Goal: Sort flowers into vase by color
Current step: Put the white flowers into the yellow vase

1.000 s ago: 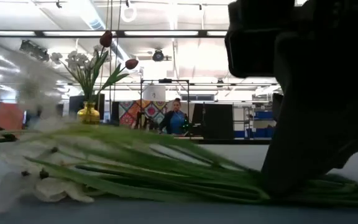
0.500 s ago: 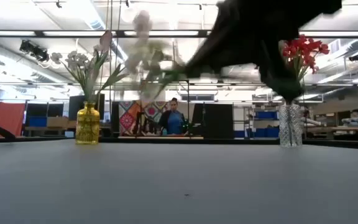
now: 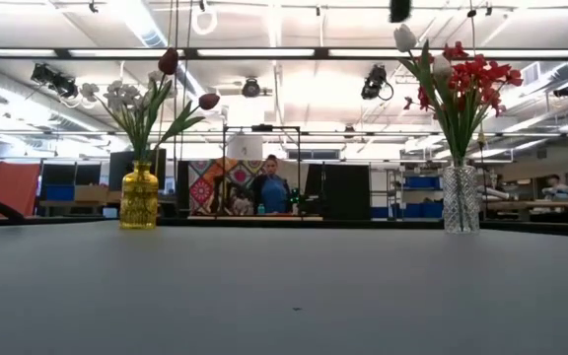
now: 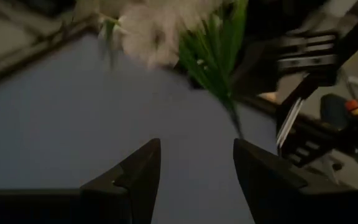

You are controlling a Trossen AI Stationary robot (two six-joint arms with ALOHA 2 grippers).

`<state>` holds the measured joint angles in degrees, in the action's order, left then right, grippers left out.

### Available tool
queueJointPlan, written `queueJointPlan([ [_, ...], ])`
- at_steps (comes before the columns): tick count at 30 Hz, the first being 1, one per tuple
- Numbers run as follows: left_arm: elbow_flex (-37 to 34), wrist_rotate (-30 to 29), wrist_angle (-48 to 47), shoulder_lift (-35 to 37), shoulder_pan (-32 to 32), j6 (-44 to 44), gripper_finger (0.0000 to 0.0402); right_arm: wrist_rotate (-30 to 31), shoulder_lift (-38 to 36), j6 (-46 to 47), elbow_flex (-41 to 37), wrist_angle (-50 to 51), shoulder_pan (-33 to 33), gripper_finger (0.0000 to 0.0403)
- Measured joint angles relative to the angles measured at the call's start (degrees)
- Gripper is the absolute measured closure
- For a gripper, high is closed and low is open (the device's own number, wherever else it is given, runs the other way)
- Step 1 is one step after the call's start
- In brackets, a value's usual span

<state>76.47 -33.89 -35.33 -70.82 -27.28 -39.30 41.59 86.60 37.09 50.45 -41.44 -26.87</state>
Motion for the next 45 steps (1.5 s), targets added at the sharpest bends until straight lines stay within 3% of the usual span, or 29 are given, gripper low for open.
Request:
queueJointPlan([
  [5, 0.02, 0.63, 12.53, -1.55, 3.24, 9.28, 0.0196, -15.63, -3.03, -6.9, -4.77, -14.94, 6.73, 0.0396],
  [10, 0.02, 3.62, 24.09, -2.45, 7.03, 17.93, 0.0196, -30.0, -4.27, -7.44, -4.49, -15.55, 13.43, 0.0396],
  [15, 0.02, 10.0, 27.13, -3.72, 12.12, 19.13, 0.0196, -39.65, -4.32, -7.1, -2.16, -15.55, 18.08, 0.0396],
  [23, 0.0, 16.54, 32.8, -5.04, 17.5, 20.57, 0.0218, -47.42, -4.27, -5.83, -1.62, -14.11, 23.29, 0.0395],
  [27, 0.0, 18.27, 32.65, -4.99, 19.17, 20.69, 0.0276, -49.09, -4.25, -5.58, -1.62, -13.11, 25.05, 0.0394],
  [31, 0.0, 21.55, 32.59, -4.97, 20.88, 21.13, 0.0369, -50.44, -4.25, -5.38, -1.62, -12.85, 26.55, 0.0379],
  [34, 0.0, 22.03, 31.68, -4.96, 21.93, 22.57, 0.0389, -50.35, -4.25, -5.56, -1.62, -11.41, 27.86, 0.0352],
  [37, 0.0, 18.47, 27.94, -3.89, 22.34, 24.21, 0.0394, -50.05, -4.67, -5.66, -1.62, -9.78, 29.56, 0.0322],
  [41, 0.02, 4.26, 16.56, -1.12, 22.35, 22.59, 0.0395, -47.67, -7.81, -5.15, -1.57, -1.06, 32.68, 0.0289],
  [45, 0.0, -7.71, 4.63, 1.58, 22.38, 18.03, 0.0396, -48.18, -10.67, -7.13, -1.58, 7.55, 35.06, 0.0281],
])
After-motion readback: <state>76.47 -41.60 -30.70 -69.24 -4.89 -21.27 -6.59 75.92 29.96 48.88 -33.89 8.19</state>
